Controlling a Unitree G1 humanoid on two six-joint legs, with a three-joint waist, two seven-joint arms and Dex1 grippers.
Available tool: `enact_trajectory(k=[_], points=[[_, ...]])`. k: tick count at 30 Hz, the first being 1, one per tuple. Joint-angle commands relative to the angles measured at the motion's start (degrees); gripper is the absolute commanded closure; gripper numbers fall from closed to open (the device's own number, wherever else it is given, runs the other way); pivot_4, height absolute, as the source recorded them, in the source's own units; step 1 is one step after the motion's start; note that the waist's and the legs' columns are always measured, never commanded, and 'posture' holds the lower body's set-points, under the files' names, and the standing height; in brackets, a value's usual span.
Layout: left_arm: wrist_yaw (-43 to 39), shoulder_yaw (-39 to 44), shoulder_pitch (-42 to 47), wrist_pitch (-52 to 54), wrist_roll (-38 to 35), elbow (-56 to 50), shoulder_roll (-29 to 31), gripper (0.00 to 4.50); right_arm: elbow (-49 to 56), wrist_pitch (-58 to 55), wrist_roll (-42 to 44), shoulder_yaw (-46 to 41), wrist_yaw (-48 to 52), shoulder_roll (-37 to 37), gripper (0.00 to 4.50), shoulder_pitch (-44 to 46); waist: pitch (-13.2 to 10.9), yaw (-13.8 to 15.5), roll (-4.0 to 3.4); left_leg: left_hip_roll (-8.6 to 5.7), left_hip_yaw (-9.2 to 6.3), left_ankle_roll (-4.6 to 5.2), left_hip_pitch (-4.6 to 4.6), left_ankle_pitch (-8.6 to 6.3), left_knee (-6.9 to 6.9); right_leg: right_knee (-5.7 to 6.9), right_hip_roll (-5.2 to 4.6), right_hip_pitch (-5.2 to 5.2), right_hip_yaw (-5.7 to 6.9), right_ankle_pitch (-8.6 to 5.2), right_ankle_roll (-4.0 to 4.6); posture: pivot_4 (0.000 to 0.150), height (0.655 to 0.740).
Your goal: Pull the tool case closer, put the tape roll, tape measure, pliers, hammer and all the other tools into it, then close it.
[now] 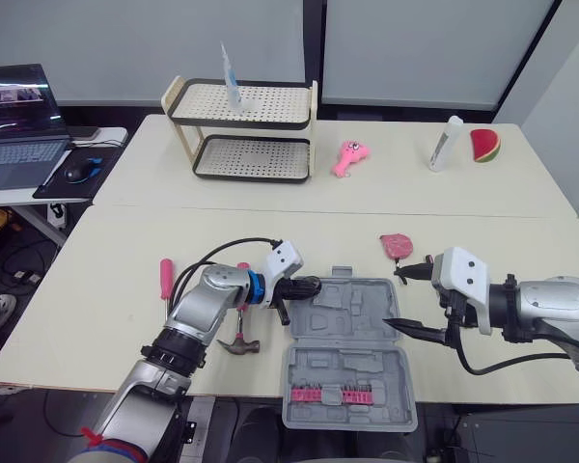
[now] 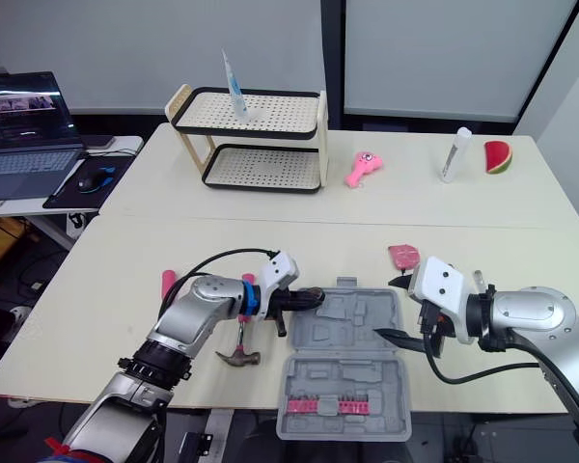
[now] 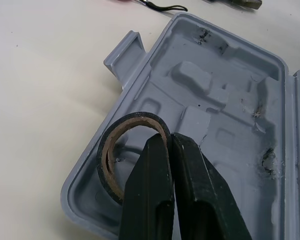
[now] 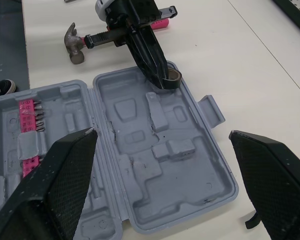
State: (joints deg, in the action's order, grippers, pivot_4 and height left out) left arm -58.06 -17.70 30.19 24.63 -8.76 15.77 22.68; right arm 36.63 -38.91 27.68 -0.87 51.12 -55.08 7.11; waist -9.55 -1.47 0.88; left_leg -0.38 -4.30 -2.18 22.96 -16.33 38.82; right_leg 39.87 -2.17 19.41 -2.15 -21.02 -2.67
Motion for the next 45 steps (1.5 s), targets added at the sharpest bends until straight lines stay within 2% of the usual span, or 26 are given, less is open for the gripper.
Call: enact_trajectory(k=[1,16,19,27,31,35,43,45], points=[[0.3,-0.1,0.4,-1.5,1.1,0.7,-0.2,4.48,1.9,0.3,-0.4,-0.8,-0.1,-0.7,0.0,0.0,0.0,0.0,0.0,0.0,-0.01,0.0,0.0,0.0,0.0,0.0,0.0,0.0,0.0,0.0,0.0,0.15,0.729],[2.6,1.4,0.4,-0.5,1.9,1.3,-1.7,4.48,2.1,0.3,-0.8,-1.3,0.1,-0.9,0.0,-0.4,0.0,0.1,0.0,-0.01,-0.01,0.0,0.0,0.0,0.0,0.0,0.0,-0.01,0.0,0.0,0.0,0.15,0.729],[3.4,2.4,0.5,1.4,1.2,-1.6,-1.3,3.77,2.4,0.1,-0.6,-1.6,0.3,-1.2,0.0,-0.9,0.0,0.1,0.0,-0.01,-0.01,0.0,0.0,0.0,0.01,0.0,-0.01,-0.02,0.0,0.0,0.0,0.15,0.729],[3.2,6.2,-0.9,6.1,-2.5,-14.7,2.0,1.4,2.6,0.2,-0.3,-2.0,0.0,-1.1,0.0,-1.4,0.0,0.0,0.0,0.01,-0.02,0.0,0.01,0.0,0.01,-0.02,-0.01,-0.02,0.0,0.0,0.0,0.15,0.729],[1.0,5.9,-2.2,2.0,-3.3,-16.5,3.4,1.4,2.3,0.4,-0.5,-1.4,-0.1,-0.8,0.0,-1.0,0.0,0.0,0.0,0.01,-0.02,0.0,-0.01,0.0,0.0,-0.02,-0.01,-0.03,0.0,0.0,0.0,0.15,0.729],[-1.2,4.9,-3.2,-2.2,-2.8,-14.0,3.9,1.4,2.1,0.5,-0.6,-1.0,-0.1,-0.6,0.0,-0.7,0.0,0.1,0.0,0.01,-0.02,0.0,0.0,0.0,0.0,-0.04,-0.01,-0.03,0.01,0.0,0.0,0.15,0.729],[-1.4,3.9,-2.3,-6.4,-1.4,-8.7,2.8,3.89,2.6,0.1,-0.3,-1.2,-0.1,-0.7,0.0,-0.9,0.0,0.1,0.0,0.0,-0.02,0.0,0.0,0.0,0.0,-0.05,-0.01,-0.04,0.01,0.0,0.0,0.15,0.729],[-1.5,3.6,-2.3,-6.9,-1.0,-7.9,2.4,3.89,2.6,0.1,-0.3,-1.2,-0.1,-0.7,0.0,-1.0,0.0,0.1,0.0,0.0,-0.02,0.0,0.0,0.0,0.0,-0.05,-0.01,-0.04,0.01,0.0,0.0,0.15,0.729]])
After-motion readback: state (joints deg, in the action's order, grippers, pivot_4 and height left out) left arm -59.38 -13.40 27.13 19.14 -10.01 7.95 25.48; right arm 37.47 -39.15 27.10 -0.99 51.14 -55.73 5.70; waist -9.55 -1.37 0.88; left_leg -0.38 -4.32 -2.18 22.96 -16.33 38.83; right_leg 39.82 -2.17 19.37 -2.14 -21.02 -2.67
